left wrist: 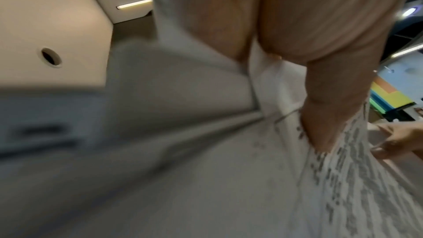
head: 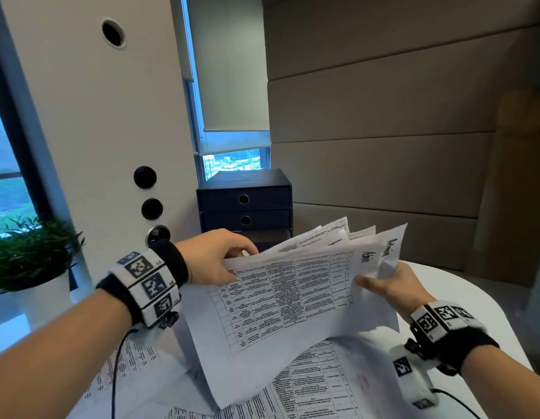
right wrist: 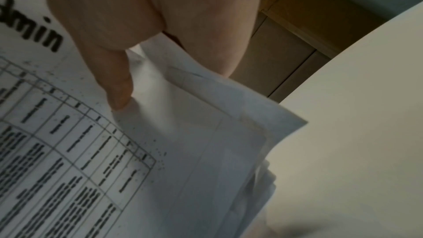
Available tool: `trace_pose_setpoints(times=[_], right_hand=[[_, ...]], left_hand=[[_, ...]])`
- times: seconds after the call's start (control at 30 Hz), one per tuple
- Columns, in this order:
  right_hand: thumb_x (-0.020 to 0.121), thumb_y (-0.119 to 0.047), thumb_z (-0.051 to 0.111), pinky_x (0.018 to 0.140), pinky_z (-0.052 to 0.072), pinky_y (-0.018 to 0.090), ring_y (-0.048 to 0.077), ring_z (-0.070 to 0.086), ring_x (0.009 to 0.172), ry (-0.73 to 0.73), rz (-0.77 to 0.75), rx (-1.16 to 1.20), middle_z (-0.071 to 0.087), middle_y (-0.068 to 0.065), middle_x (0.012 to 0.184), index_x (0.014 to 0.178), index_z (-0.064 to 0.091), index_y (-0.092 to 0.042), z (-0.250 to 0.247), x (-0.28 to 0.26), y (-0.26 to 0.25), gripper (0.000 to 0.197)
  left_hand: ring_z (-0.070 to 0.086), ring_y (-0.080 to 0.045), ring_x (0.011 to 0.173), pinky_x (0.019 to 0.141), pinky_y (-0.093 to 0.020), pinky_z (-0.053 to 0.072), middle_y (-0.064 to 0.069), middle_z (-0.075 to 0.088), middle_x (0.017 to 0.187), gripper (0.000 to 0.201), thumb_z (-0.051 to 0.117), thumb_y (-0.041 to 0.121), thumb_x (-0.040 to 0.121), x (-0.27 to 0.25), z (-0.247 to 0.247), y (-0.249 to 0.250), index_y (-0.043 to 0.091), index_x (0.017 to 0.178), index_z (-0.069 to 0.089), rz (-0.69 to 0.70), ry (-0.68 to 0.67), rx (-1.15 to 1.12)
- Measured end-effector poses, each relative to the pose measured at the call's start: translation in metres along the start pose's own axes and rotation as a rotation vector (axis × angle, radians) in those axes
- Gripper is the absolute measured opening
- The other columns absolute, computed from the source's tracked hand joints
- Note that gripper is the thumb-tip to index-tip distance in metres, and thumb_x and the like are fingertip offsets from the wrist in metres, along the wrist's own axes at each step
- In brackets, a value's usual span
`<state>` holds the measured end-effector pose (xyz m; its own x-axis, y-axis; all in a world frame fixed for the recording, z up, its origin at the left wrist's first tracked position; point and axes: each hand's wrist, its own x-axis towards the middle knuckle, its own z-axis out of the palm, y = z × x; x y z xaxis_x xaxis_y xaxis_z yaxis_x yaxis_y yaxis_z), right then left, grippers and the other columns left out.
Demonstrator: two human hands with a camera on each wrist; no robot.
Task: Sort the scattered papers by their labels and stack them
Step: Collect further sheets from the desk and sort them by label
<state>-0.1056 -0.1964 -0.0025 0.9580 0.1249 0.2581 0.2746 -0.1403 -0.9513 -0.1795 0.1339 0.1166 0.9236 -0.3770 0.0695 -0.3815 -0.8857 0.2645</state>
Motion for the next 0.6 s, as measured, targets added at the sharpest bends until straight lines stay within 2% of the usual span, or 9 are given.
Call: trace_pose_setpoints(times=[0.1, 0.2, 0.3, 0.37, 0.43, 0.5, 0.53, 0.6], right_hand=[[0.063, -0.031, 0.086, 0.083, 0.056, 0.049, 0.022, 0.072, 0.086, 0.029, 0.005, -0.058, 0.076, 0.001, 0.091, 0.097, 0.073, -0.014, 0.006, -0.001, -0.011, 0.04], [0.071, -0.015, 0.083, 0.082, 0.057, 0.045, 0.018, 0.072, 0.081, 0.085, -0.032, -0.079, 0.076, 0.0, 0.085, 0.094, 0.071, -0.013, 0.009, 0.001, -0.021, 0.026], [0.071, -0.006, 0.082, 0.085, 0.055, 0.039, 0.015, 0.067, 0.089, 0.24, -0.106, -0.107, 0.07, -0.002, 0.096, 0.105, 0.062, -0.012, 0.013, 0.007, -0.027, 0.041], [0.067, -0.011, 0.085, 0.094, 0.051, 0.039, 0.02, 0.062, 0.107, 0.336, -0.125, -0.103, 0.063, 0.003, 0.115, 0.122, 0.05, -0.014, 0.015, 0.013, -0.026, 0.065], [0.062, -0.027, 0.088, 0.104, 0.044, 0.043, 0.02, 0.052, 0.119, 0.344, -0.044, -0.022, 0.05, 0.001, 0.128, 0.138, 0.034, -0.016, 0.017, 0.018, -0.024, 0.094], [0.061, -0.036, 0.088, 0.106, 0.039, 0.043, 0.019, 0.046, 0.123, 0.258, 0.082, 0.069, 0.041, -0.002, 0.128, 0.147, 0.02, -0.021, 0.026, 0.015, -0.029, 0.111], [0.057, -0.04, 0.087, 0.105, 0.04, 0.046, 0.022, 0.049, 0.122, 0.158, 0.104, 0.14, 0.044, -0.002, 0.129, 0.148, 0.021, -0.022, 0.03, 0.013, -0.033, 0.114], [0.049, -0.046, 0.09, 0.098, 0.047, 0.05, 0.029, 0.061, 0.114, -0.075, 0.093, 0.284, 0.061, 0.003, 0.126, 0.139, 0.04, -0.016, 0.04, 0.008, -0.049, 0.107]], left_hand=[[0.065, -0.008, 0.081, 0.075, -0.03, 0.056, 0.01, 0.07, 0.087, 0.024, 0.066, 0.012, 0.078, 0.006, 0.005, 0.011, 0.028, 0.095, 0.069, -0.048, 0.03, 0.162], [0.064, -0.017, 0.076, 0.063, -0.027, 0.05, 0.003, 0.067, 0.078, 0.019, 0.063, 0.008, 0.08, 0.011, 0.006, 0.014, 0.027, 0.079, 0.065, -0.152, 0.138, 0.195], [0.062, -0.021, 0.072, 0.064, -0.027, 0.047, 0.001, 0.063, 0.07, 0.027, 0.068, 0.007, 0.08, 0.012, 0.005, 0.005, 0.028, 0.065, 0.058, -0.235, 0.317, 0.027], [0.062, -0.023, 0.077, 0.069, -0.03, 0.048, -0.002, 0.064, 0.075, 0.025, 0.071, 0.003, 0.079, 0.008, 0.004, -0.004, 0.026, 0.073, 0.064, -0.306, 0.43, -0.198], [0.064, -0.027, 0.082, 0.077, -0.036, 0.051, -0.007, 0.069, 0.083, 0.019, 0.072, -0.001, 0.078, 0.003, 0.006, -0.016, 0.017, 0.083, 0.07, -0.337, 0.509, -0.419], [0.067, -0.029, 0.08, 0.079, -0.042, 0.054, -0.008, 0.072, 0.079, 0.026, 0.07, -0.006, 0.078, -0.003, 0.011, -0.023, 0.02, 0.074, 0.071, -0.323, 0.568, -0.598], [0.067, -0.032, 0.08, 0.078, -0.045, 0.055, -0.009, 0.073, 0.078, 0.03, 0.068, -0.01, 0.078, -0.005, 0.015, -0.025, 0.019, 0.07, 0.072, -0.326, 0.596, -0.703], [0.068, -0.033, 0.076, 0.069, -0.042, 0.056, -0.009, 0.074, 0.074, 0.031, 0.063, -0.014, 0.08, -0.003, 0.024, -0.026, 0.015, 0.07, 0.073, -0.349, 0.629, -0.901]])
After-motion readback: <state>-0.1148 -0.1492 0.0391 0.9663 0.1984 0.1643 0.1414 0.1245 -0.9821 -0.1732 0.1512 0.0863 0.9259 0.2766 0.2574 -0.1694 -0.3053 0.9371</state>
